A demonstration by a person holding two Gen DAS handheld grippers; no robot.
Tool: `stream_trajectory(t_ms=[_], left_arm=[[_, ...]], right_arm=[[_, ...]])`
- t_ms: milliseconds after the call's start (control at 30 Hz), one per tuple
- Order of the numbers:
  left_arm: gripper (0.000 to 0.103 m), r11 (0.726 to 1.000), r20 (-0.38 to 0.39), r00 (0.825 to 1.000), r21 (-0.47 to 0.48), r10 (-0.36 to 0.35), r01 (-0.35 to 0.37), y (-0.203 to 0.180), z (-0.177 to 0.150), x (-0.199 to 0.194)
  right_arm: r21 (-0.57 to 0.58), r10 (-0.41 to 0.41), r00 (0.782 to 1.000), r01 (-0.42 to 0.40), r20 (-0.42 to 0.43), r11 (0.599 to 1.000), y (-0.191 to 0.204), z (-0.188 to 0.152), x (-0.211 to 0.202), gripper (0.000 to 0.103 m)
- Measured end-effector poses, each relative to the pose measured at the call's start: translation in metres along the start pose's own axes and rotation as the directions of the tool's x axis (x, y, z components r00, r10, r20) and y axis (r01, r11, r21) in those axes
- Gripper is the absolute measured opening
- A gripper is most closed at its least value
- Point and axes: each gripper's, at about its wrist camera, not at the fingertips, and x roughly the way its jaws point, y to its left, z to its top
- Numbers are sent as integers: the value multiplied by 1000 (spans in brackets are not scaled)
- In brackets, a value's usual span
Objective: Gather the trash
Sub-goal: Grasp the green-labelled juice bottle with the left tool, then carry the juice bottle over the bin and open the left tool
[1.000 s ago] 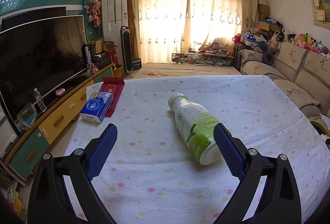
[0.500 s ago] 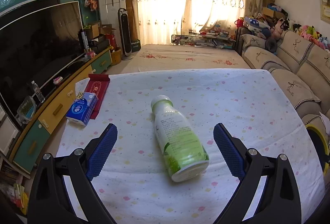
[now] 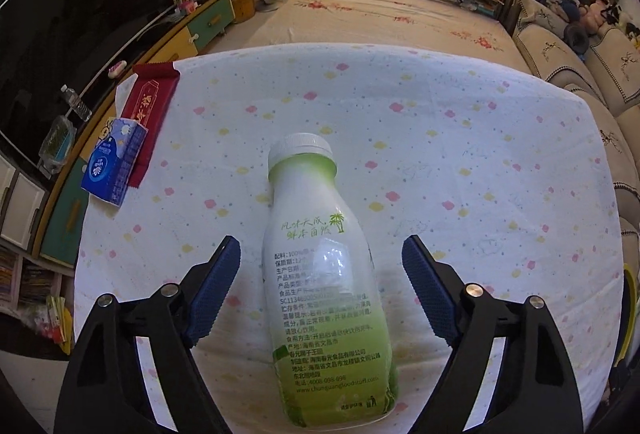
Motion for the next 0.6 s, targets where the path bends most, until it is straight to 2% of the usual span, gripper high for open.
stream_trajectory(t_ms=[133, 300, 600], left_arm=[[65, 1000, -48, 999, -2, 13, -13, -5, 3, 9], [55, 999, -64, 997, 21, 45, -43, -14, 6, 15], [53, 997, -34, 999, 69, 29, -27, -23, -7, 1]], right_arm=[[8, 18, 1000, -18, 0, 1000, -2, -3, 0, 74], [21, 37, 999, -36, -3, 999, -7, -7, 0, 74], [26, 43, 999, -43, 7, 999, -11, -11, -9, 74]])
